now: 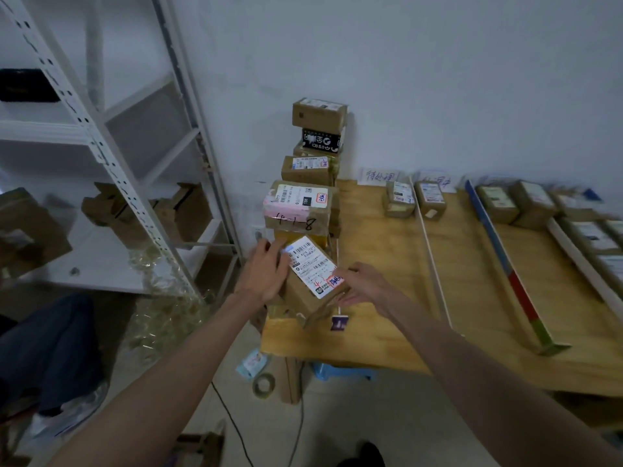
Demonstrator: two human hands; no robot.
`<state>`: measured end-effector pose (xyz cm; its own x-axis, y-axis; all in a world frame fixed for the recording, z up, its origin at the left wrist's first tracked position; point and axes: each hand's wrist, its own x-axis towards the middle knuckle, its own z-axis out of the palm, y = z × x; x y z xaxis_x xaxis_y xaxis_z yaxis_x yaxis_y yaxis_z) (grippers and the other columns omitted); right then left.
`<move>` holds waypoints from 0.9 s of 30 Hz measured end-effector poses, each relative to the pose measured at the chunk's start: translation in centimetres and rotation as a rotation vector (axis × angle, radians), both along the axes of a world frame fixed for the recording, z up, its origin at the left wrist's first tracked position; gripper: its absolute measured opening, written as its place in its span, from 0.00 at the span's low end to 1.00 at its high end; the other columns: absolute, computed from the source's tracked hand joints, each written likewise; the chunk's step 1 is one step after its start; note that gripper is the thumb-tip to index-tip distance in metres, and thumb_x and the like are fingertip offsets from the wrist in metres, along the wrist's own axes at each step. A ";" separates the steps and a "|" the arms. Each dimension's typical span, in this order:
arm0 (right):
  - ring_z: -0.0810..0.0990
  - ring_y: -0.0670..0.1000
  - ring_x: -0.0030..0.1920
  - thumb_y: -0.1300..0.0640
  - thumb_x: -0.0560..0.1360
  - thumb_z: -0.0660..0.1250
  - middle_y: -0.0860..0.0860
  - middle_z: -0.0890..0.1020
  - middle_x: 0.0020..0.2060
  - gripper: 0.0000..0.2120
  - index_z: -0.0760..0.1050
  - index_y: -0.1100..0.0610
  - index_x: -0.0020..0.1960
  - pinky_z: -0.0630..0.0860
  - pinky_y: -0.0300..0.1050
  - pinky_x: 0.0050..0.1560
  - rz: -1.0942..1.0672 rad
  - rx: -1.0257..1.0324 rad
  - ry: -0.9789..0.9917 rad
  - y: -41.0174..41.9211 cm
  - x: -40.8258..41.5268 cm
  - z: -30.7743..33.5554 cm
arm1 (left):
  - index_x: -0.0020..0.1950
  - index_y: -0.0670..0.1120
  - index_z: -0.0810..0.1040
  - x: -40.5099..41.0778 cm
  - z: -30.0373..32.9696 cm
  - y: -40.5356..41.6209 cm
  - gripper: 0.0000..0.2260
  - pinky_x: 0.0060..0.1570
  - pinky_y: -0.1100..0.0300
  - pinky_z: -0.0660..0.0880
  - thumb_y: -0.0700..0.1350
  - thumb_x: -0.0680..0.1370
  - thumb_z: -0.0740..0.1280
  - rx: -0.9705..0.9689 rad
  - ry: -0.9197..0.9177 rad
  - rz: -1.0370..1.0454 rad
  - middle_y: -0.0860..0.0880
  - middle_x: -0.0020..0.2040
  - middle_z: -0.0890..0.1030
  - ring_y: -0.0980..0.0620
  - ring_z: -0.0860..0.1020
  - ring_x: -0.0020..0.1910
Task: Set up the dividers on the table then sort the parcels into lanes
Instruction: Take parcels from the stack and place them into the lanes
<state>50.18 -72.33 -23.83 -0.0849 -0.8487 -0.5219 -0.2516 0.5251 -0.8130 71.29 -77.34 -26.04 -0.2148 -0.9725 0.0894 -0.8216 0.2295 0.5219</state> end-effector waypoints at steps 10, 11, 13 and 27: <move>0.82 0.53 0.52 0.40 0.81 0.57 0.51 0.78 0.63 0.23 0.71 0.52 0.70 0.80 0.46 0.50 0.168 0.097 0.173 4.0 -2.9 0.4 | 0.73 0.49 0.66 -4.6 0.8 1.0 0.18 0.62 0.48 0.72 0.53 0.84 0.52 0.015 0.069 -0.103 0.47 0.70 0.71 0.47 0.73 0.64; 0.82 0.54 0.53 0.42 0.81 0.57 0.52 0.80 0.62 0.22 0.72 0.53 0.69 0.80 0.47 0.51 0.151 0.107 0.161 4.4 -3.4 0.4 | 0.74 0.49 0.64 -5.2 0.7 1.2 0.19 0.63 0.48 0.72 0.53 0.84 0.53 0.029 0.066 -0.121 0.47 0.71 0.70 0.47 0.72 0.65; 0.83 0.54 0.52 0.45 0.82 0.59 0.54 0.82 0.58 0.20 0.73 0.56 0.67 0.81 0.47 0.51 0.108 0.128 0.130 5.1 -4.5 0.3 | 0.76 0.47 0.61 -6.8 0.8 1.7 0.22 0.65 0.47 0.71 0.53 0.84 0.55 0.061 0.070 -0.165 0.46 0.74 0.66 0.46 0.70 0.68; 0.79 0.54 0.58 0.48 0.82 0.59 0.54 0.79 0.60 0.17 0.73 0.55 0.66 0.80 0.50 0.55 -0.206 0.074 0.039 4.1 -15.6 -1.9 | 0.70 0.43 0.68 -20.7 0.2 1.4 0.26 0.52 0.55 0.76 0.59 0.80 0.63 0.398 0.034 -0.205 0.46 0.64 0.77 0.46 0.78 0.58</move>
